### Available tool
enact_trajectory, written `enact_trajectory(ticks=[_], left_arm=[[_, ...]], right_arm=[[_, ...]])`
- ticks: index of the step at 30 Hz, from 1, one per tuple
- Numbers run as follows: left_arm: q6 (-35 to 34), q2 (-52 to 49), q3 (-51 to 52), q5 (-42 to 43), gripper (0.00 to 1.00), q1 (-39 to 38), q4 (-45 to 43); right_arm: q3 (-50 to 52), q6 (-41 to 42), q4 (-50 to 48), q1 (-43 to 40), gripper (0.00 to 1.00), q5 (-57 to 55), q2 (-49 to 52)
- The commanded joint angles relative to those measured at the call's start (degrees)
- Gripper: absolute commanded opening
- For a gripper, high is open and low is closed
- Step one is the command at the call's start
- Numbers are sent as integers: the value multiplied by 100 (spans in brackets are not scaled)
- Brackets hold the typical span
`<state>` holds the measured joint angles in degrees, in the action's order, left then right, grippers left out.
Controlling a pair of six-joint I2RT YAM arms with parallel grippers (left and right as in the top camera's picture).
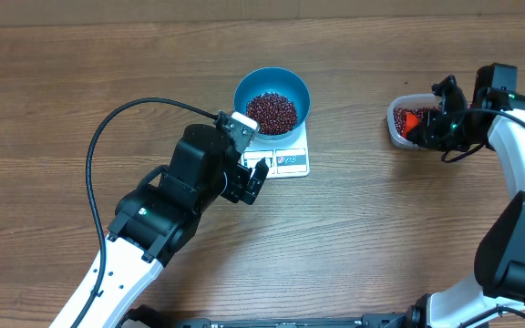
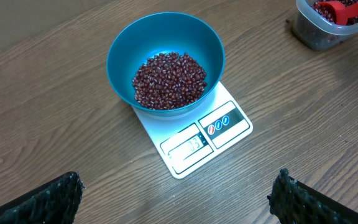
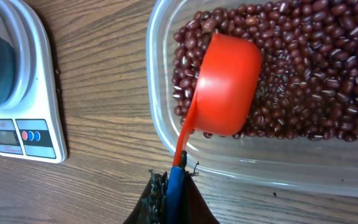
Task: Scoop item into bowl and weigh 150g on scale
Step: 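Dig the red scoop into the beans with the right gripper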
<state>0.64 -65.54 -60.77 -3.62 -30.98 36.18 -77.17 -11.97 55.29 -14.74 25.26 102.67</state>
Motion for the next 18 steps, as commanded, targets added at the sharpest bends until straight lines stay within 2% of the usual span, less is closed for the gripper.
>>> enact_trajectory(ticks=[1,18], left_arm=[[109,-9,20,9,100,22,-2],[109,-9,20,9,100,22,-4]], right_arm=[[35,22,9,-68,4,363,24],[105,170,-98,-494,4,951,525]])
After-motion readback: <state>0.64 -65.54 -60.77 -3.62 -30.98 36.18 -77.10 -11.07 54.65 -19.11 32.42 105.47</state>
